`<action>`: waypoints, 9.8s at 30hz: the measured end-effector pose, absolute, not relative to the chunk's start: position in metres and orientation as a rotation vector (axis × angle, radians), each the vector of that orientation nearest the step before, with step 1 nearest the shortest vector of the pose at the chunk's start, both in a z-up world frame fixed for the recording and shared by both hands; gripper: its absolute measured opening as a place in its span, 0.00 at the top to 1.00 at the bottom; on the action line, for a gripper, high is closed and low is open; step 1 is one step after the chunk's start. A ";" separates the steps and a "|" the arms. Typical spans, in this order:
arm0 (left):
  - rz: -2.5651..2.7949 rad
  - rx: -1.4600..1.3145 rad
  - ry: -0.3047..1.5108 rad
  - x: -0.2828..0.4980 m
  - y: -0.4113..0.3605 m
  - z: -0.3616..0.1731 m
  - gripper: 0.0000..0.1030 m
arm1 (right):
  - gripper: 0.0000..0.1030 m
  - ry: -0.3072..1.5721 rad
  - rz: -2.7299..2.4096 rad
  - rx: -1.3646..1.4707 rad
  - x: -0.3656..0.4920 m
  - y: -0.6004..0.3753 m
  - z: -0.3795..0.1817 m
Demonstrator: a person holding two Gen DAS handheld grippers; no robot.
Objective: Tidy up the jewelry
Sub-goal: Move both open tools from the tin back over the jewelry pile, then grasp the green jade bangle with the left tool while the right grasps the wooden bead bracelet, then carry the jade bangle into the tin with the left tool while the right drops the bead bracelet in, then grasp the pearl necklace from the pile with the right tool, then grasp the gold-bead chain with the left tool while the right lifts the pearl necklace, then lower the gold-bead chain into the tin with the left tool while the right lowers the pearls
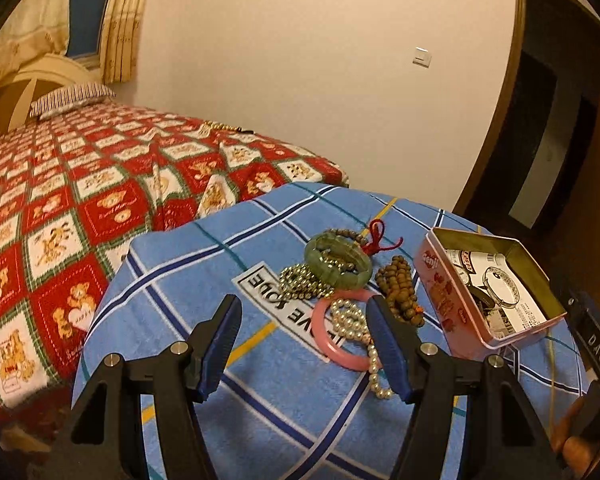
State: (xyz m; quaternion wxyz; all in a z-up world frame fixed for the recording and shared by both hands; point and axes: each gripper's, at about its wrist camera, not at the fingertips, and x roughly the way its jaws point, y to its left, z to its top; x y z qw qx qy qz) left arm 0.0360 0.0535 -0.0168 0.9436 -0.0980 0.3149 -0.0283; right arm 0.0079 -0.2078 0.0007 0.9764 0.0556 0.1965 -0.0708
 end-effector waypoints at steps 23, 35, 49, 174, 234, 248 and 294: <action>-0.003 -0.196 0.585 0.032 0.103 -0.011 0.33 | 0.37 0.679 0.282 0.364 0.046 -0.117 -0.035; -0.011 -0.180 0.584 0.041 0.109 -0.009 0.26 | 0.42 0.778 0.220 0.355 0.096 -0.128 -0.050; -0.048 -0.135 0.607 0.060 0.090 -0.011 0.26 | 0.72 0.867 0.293 0.301 0.117 -0.113 -0.058; -0.247 -0.032 0.609 0.056 -0.048 -0.020 0.37 | 0.31 0.456 -0.216 0.243 0.035 -0.256 -0.004; 0.119 0.047 0.641 0.047 0.076 -0.015 0.37 | 0.84 0.673 0.458 -0.015 0.046 -0.074 -0.025; 0.001 -0.100 0.696 0.057 0.088 -0.021 0.37 | 0.84 0.488 0.296 0.089 0.034 -0.123 0.005; -0.397 -0.141 0.447 0.079 -0.016 0.029 0.87 | 0.84 0.353 0.043 0.295 0.039 -0.232 0.027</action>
